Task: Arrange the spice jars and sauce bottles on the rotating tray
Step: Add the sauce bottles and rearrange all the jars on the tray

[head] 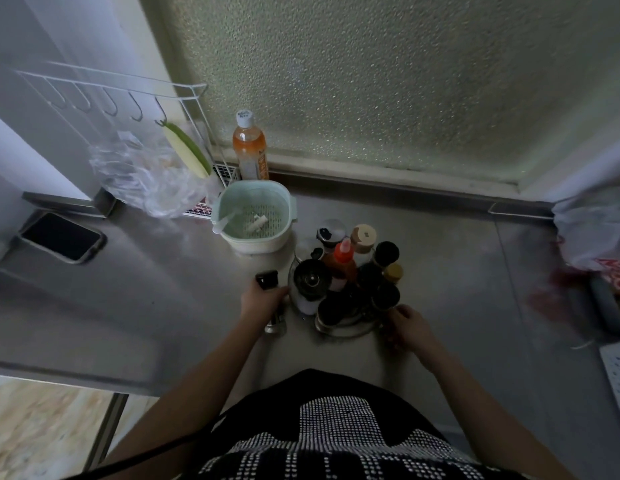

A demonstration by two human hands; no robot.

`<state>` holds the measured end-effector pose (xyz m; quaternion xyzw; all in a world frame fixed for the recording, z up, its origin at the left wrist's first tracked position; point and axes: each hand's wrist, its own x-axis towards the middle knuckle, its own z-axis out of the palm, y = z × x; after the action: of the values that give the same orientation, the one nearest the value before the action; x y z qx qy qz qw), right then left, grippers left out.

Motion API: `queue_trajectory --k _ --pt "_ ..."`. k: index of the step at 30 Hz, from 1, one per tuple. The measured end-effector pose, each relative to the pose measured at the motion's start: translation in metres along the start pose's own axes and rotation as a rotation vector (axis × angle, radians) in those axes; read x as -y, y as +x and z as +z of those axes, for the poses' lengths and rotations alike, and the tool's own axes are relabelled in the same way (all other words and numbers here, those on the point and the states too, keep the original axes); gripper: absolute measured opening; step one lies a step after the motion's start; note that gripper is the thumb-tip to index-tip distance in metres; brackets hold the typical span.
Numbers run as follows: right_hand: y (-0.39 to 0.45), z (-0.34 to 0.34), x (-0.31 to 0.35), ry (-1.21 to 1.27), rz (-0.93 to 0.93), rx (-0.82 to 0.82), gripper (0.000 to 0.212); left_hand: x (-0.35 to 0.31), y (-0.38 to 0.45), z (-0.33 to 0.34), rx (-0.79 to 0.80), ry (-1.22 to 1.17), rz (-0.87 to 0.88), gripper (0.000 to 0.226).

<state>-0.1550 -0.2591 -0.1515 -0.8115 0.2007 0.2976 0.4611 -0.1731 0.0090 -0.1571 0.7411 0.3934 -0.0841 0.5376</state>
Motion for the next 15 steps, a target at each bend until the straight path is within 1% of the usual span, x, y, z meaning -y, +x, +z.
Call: queue_trajectory --k 2,5,7,8,10,12,13,15 --pt "-0.006 0.001 0.006 0.003 0.076 0.079 0.033 0.002 0.0 0.001 0.0 -0.029 -0.001 0.019" --pt "-0.008 0.001 0.009 -0.023 0.161 0.233 0.036 0.01 0.003 0.003 0.017 -0.047 -0.013 0.022" --pt "-0.011 0.003 0.005 -0.059 0.171 0.358 0.039 0.013 0.004 0.005 0.041 -0.046 -0.006 0.023" --pt "-0.014 0.006 0.004 -0.079 0.149 0.393 0.041 0.013 0.003 0.006 0.053 -0.036 -0.001 0.024" --pt "-0.018 0.016 0.0 -0.109 0.083 0.383 0.042 0.011 -0.001 0.006 0.067 -0.025 0.002 0.027" --pt "-0.02 0.025 -0.003 -0.141 0.042 0.357 0.04 0.01 -0.002 0.007 0.058 -0.026 -0.014 0.02" --pt "-0.021 0.028 -0.003 -0.162 0.03 0.348 0.039 0.01 -0.001 0.006 0.058 -0.033 -0.013 0.02" --pt "-0.023 0.025 0.001 -0.229 0.009 0.328 0.035 0.01 -0.001 0.006 0.055 -0.048 -0.003 0.032"
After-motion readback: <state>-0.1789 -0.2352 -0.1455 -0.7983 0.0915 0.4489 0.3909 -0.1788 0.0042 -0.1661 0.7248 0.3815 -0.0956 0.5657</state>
